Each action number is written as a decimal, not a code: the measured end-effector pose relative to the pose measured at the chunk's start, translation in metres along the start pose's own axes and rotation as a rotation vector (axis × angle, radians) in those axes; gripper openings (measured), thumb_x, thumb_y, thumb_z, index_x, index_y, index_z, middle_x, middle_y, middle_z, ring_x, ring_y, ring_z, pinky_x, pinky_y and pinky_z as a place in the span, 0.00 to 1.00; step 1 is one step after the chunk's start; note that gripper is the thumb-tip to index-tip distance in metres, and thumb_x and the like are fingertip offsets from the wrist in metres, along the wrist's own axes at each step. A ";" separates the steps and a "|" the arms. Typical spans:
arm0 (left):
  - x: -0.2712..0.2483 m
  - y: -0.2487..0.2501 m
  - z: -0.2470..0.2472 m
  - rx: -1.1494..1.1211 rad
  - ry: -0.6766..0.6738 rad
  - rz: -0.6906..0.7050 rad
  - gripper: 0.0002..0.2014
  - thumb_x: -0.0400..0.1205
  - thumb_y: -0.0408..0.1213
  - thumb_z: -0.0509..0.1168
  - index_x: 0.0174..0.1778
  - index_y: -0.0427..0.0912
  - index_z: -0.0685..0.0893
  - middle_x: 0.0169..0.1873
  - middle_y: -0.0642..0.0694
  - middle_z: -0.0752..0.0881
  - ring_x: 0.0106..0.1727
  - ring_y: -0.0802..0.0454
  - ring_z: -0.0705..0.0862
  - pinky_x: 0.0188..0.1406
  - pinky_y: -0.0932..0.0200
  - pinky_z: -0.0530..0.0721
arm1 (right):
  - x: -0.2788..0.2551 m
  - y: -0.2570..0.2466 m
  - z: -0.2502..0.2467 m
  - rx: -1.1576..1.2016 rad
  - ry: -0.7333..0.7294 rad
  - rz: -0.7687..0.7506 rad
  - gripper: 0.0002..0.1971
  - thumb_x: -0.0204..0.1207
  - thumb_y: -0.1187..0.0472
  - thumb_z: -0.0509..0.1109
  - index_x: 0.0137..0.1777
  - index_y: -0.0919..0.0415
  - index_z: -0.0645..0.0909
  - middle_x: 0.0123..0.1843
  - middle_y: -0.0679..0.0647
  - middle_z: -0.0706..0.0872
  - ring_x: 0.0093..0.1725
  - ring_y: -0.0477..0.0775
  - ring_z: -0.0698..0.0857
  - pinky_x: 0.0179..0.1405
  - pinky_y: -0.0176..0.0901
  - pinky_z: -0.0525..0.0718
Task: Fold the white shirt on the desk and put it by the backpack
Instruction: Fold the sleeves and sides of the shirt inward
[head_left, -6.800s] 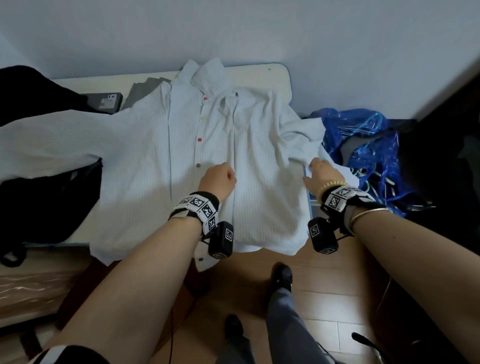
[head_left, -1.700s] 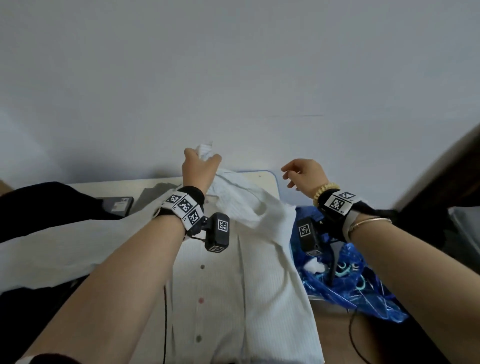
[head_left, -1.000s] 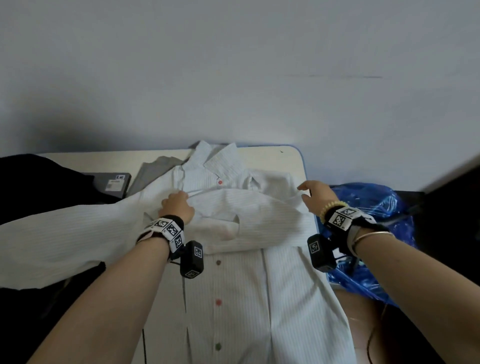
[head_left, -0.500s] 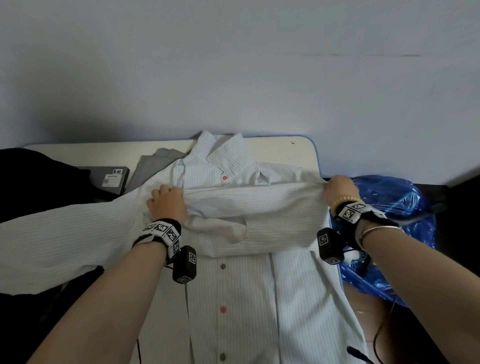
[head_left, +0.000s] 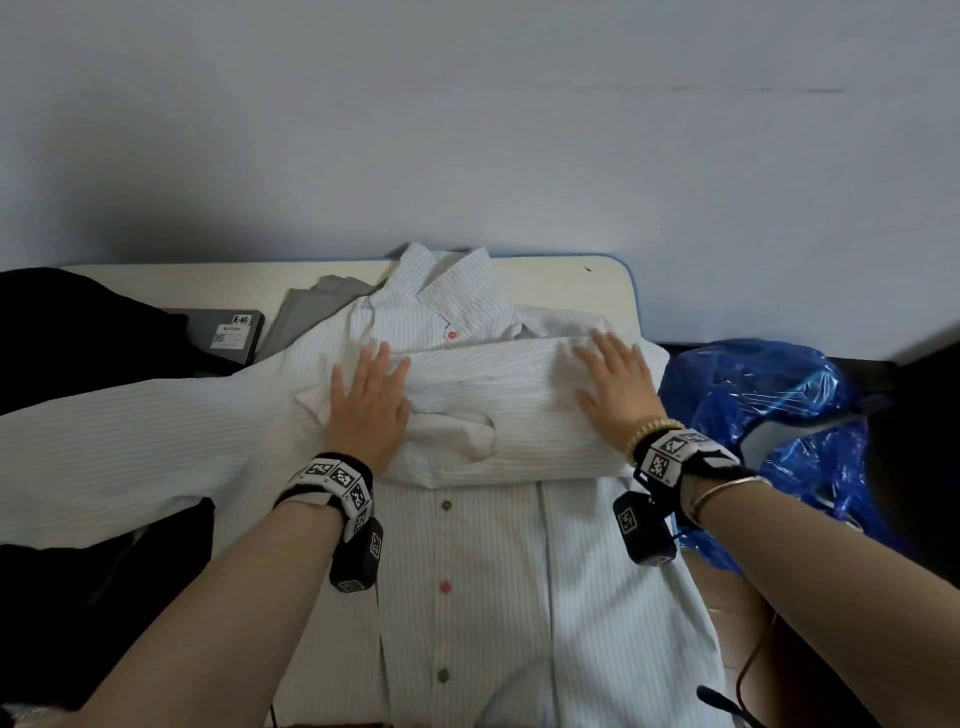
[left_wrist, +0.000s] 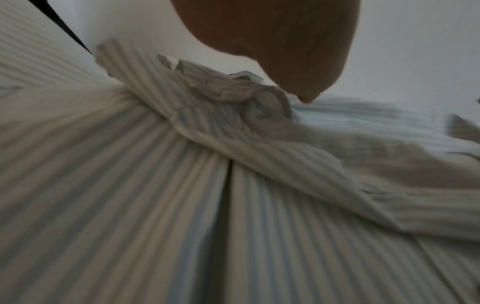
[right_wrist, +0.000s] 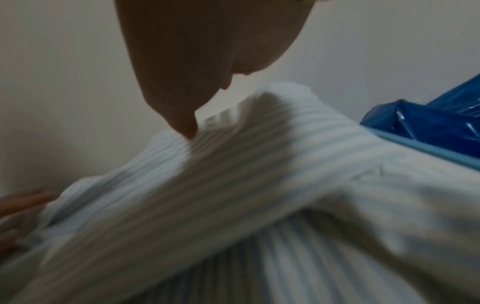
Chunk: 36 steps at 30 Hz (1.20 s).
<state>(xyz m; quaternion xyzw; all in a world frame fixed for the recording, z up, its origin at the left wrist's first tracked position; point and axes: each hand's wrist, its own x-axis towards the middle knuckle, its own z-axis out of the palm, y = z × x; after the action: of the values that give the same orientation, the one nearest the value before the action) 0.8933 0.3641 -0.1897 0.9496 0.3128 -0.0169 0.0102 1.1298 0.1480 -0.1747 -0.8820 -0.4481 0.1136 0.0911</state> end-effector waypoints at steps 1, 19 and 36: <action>-0.005 -0.004 0.002 0.009 -0.113 -0.012 0.32 0.81 0.53 0.38 0.82 0.47 0.57 0.84 0.40 0.52 0.85 0.39 0.48 0.79 0.33 0.45 | -0.003 -0.005 0.006 -0.034 -0.083 -0.029 0.33 0.80 0.50 0.61 0.82 0.49 0.51 0.86 0.53 0.45 0.85 0.55 0.43 0.82 0.55 0.36; -0.049 -0.061 -0.058 -0.390 -0.039 -0.293 0.23 0.83 0.39 0.59 0.75 0.39 0.69 0.73 0.38 0.70 0.71 0.38 0.69 0.68 0.43 0.71 | 0.001 -0.079 -0.020 -0.050 -0.210 0.061 0.37 0.77 0.54 0.65 0.82 0.53 0.52 0.85 0.55 0.48 0.84 0.58 0.47 0.83 0.59 0.48; -0.223 -0.143 -0.092 -0.484 0.026 -0.761 0.29 0.83 0.37 0.60 0.79 0.39 0.60 0.76 0.35 0.67 0.75 0.35 0.65 0.74 0.40 0.69 | -0.028 -0.230 -0.016 -0.080 -0.293 -0.333 0.27 0.76 0.52 0.66 0.76 0.51 0.68 0.85 0.54 0.52 0.84 0.58 0.50 0.82 0.61 0.48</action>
<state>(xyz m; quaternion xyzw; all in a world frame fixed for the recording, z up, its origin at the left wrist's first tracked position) 0.6314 0.3496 -0.0900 0.7374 0.6349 0.0662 0.2209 0.9412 0.2582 -0.0952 -0.7727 -0.6003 0.2062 0.0074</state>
